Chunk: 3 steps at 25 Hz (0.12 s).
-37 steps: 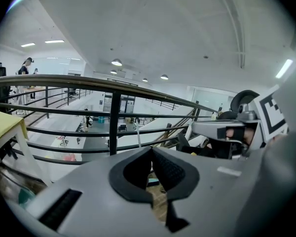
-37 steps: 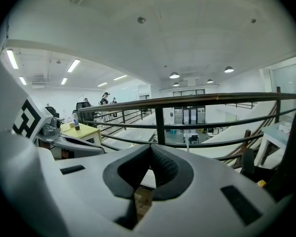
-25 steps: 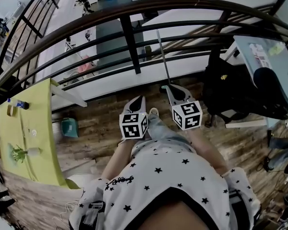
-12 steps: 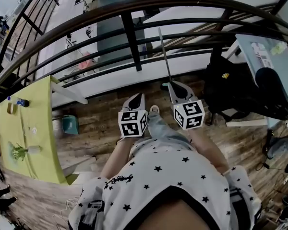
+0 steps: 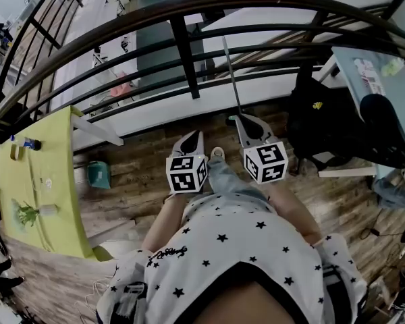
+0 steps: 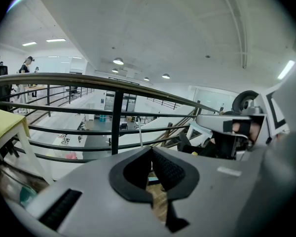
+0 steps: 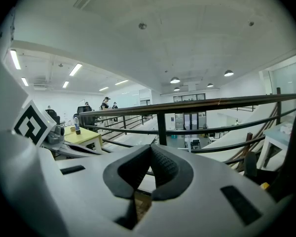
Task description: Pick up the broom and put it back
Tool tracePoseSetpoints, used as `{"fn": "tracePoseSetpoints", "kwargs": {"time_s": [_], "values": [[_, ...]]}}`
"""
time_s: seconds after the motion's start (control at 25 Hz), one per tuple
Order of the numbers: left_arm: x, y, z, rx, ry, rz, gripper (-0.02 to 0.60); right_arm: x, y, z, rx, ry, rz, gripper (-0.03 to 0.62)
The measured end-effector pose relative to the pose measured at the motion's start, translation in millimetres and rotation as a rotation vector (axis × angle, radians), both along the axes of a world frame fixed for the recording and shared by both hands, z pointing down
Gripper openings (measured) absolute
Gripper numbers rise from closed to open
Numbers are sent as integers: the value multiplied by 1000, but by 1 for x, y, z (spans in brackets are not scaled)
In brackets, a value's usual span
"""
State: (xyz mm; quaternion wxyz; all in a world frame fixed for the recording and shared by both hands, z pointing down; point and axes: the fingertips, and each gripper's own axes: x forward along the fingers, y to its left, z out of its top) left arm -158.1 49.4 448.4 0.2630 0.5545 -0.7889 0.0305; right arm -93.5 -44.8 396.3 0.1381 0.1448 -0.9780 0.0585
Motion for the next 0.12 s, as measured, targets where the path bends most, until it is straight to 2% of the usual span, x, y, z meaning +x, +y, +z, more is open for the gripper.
{"fn": "tracePoseSetpoints", "kwargs": {"time_s": [0.12], "values": [[0,1,0,0,1,-2,11,0,1,0,-3,-5,1,-7]]}}
